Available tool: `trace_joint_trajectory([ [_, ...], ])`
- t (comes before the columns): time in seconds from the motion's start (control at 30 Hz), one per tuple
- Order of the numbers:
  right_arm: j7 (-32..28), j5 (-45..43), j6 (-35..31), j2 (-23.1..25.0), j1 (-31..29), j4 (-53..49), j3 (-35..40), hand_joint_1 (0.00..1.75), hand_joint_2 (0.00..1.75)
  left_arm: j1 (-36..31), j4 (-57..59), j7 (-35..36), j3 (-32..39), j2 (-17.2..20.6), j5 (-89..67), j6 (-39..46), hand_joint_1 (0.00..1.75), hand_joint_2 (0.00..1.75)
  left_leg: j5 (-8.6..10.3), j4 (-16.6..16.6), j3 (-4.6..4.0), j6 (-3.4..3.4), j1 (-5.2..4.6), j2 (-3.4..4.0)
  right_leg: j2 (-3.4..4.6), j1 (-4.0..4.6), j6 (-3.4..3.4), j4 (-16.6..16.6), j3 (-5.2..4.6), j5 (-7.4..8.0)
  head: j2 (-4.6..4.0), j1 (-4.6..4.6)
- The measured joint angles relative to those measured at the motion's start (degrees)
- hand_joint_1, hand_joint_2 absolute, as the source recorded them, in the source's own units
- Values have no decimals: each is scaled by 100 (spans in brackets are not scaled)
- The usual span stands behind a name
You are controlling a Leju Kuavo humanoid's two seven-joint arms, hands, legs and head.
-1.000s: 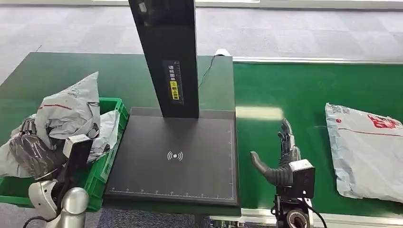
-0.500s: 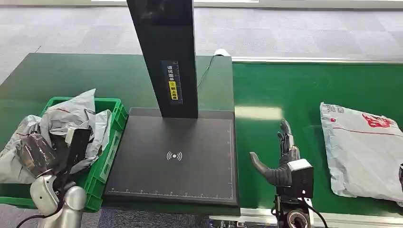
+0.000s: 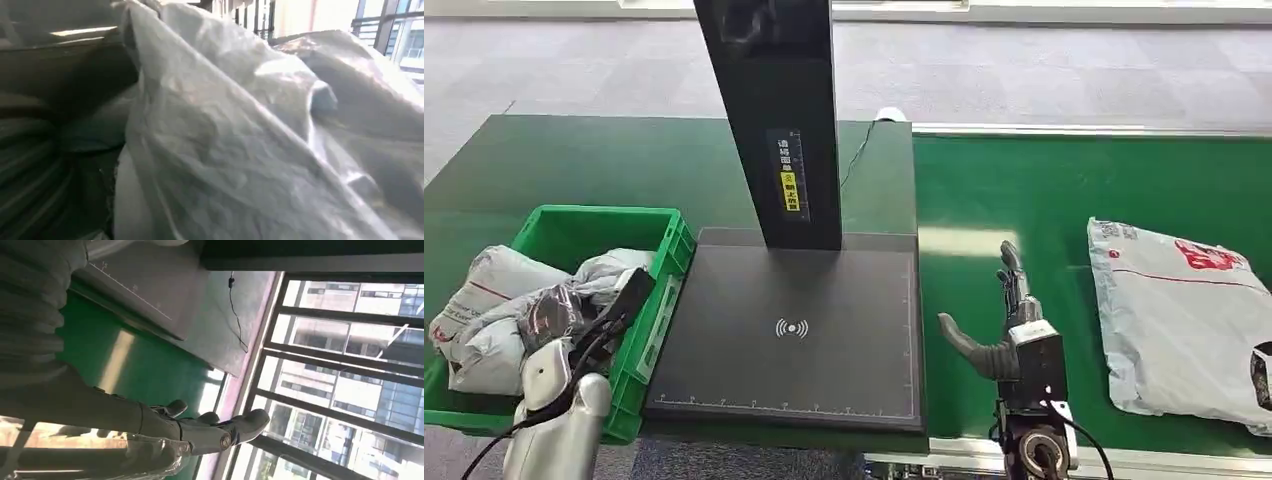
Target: Moved the parcel from conveyor to table for the left to box.
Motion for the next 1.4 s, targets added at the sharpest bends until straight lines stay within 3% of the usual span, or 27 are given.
trace_joint_trajectory([
  [0.03, 6, 0, 0, 9, -1, 11, 2, 0, 175, -36, 57, 4, 15, 9, 97, -55, 159, 175, 0, -5, 10, 0, -1, -3, -1, -2, 0, 0, 8, 0, 0, 2],
  [0.07, 15, 0, 0, 15, -1, 22, 2, 0, 175, -71, 111, 2, 30, 15, 212, -137, 148, 175, 0, -7, 20, 0, -2, -7, -2, -3, 0, 0, 17, -1, 0, 0],
  [0.1, 26, 0, 0, 15, -4, 31, 4, 0, 175, -97, 153, -4, 33, 22, 296, -213, 126, 175, 0, -8, 28, 0, -2, -9, -3, -4, 0, 0, 25, -1, 0, 2],
  [0.13, 31, 0, 0, 15, -5, 44, 7, 0, 175, -117, 192, -11, 33, 31, 357, -283, 49, 175, 0, -9, 35, 1, -2, -9, -5, -4, -1, 0, 32, -2, 0, 0],
  [0.17, 35, -4, 0, 15, -7, 59, 9, 0, 175, -138, 232, -17, 31, 35, 392, -341, 0, 175, 0, -11, 42, 1, -2, -10, -6, -4, -2, 0, 39, -3, 0, 2],
  [0.6, 48, -59, -2, 26, 32, 26, 20, 0, 175, -195, 262, -225, 15, 42, 755, 520, 0, 175, 2, -15, 100, -11, -4, -10, -11, -6, -10, 0, 91, -18, 0, 2],
  [0.8, 48, -129, 17, 26, 112, -13, 22, 0, 175, 19, -292, -1083, -135, -20, 2045, 1392, 0, 175, -2, -13, 90, -11, -4, -3, -9, -6, -9, 2, 72, -20, 0, 0],
  [1.07, -24, -188, 9, -11, 96, 31, 55, 0, 175, 719, -1327, -2026, -1019, -96, 4362, 476, 0, 175, -7, -10, 43, -4, -13, -12, -15, -15, 1, 2, 35, -26, 0, 0],
  [1.4, -42, -192, 9, -74, 96, 70, 105, 0, 175, 1148, -1583, -2100, -1406, -114, 4530, 389, 0, 175, -6, -8, 14, -5, -8, -6, -9, -8, 2, 2, -5, -24, 0, 2],
])
